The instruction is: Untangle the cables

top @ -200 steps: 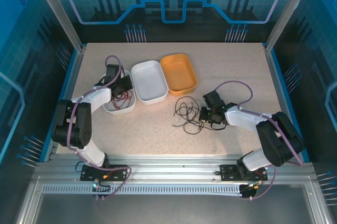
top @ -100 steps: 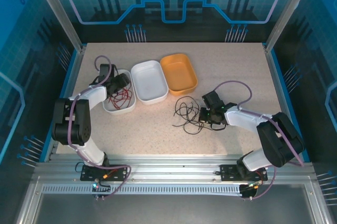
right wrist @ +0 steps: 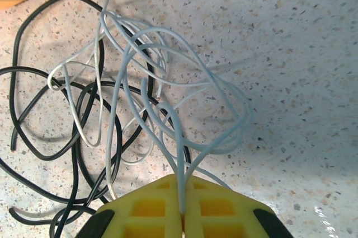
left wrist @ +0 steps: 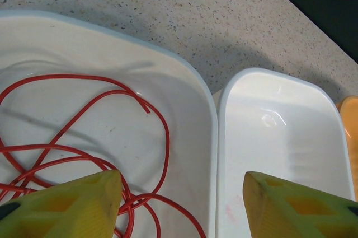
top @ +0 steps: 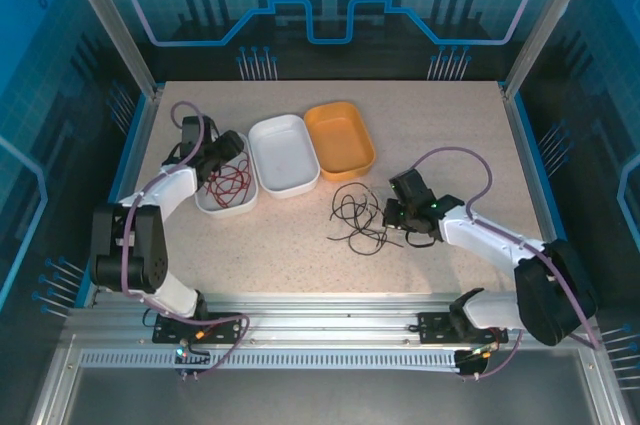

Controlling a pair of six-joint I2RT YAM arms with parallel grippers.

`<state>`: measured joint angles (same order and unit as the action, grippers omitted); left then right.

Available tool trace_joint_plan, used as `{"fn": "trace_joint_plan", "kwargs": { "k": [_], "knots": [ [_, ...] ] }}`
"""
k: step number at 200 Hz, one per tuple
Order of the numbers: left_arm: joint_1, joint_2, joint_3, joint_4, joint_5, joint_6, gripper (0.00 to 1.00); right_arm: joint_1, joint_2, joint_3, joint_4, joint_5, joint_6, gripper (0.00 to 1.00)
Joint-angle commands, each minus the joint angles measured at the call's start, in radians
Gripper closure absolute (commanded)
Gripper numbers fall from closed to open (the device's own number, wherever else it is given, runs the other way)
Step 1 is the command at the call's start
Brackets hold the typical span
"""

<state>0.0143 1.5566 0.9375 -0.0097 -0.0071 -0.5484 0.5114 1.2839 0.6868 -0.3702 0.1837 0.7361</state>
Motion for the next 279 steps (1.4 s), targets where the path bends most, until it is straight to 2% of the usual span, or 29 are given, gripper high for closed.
{"fn": "trace_joint_plan", "kwargs": {
  "k": [1,16,30,41,53,89,141,173,203,214,251,279],
  "knots": [
    [0.010,-0.063,-0.038,0.001,0.045,0.009,0.40,0.013,-0.052,0.023,-0.056,0.038,-0.007,0.94],
    [0.011,-0.107,-0.059,-0.008,0.073,0.006,0.37,0.013,-0.080,0.030,-0.072,0.044,-0.011,0.93],
    [0.010,-0.155,-0.071,-0.030,0.098,0.005,0.29,0.013,-0.101,0.037,-0.086,0.050,-0.016,0.93],
    [0.010,-0.196,-0.085,-0.038,0.118,0.001,0.18,0.014,-0.115,0.043,-0.094,0.051,-0.019,0.93],
    [0.010,-0.240,-0.104,-0.036,0.145,-0.007,0.01,0.015,-0.127,0.048,-0.100,0.051,-0.024,0.93],
    [-0.014,-0.373,-0.165,0.016,0.236,-0.018,0.01,0.023,-0.161,0.075,-0.133,0.060,-0.034,0.97],
    [-0.163,-0.504,-0.215,0.061,0.255,0.007,0.01,0.028,-0.218,0.097,-0.162,0.076,-0.052,0.97],
    [-0.283,-0.499,-0.225,0.067,0.248,0.011,0.01,0.028,-0.240,0.096,-0.166,0.069,-0.055,0.95],
    [-0.440,-0.405,-0.188,0.022,0.203,0.033,0.01,0.028,-0.229,0.092,-0.177,0.085,-0.055,0.92],
    [-0.498,-0.361,-0.176,0.023,0.178,0.030,0.02,0.029,-0.221,0.086,-0.179,0.089,-0.051,0.92],
    [-0.663,-0.167,-0.121,0.046,0.113,0.002,0.27,0.029,-0.188,0.051,-0.156,0.086,-0.032,0.92],
    [-0.717,-0.019,-0.071,0.057,0.096,-0.026,0.45,0.028,-0.173,0.024,-0.134,0.072,-0.018,0.92]
  ]
}}
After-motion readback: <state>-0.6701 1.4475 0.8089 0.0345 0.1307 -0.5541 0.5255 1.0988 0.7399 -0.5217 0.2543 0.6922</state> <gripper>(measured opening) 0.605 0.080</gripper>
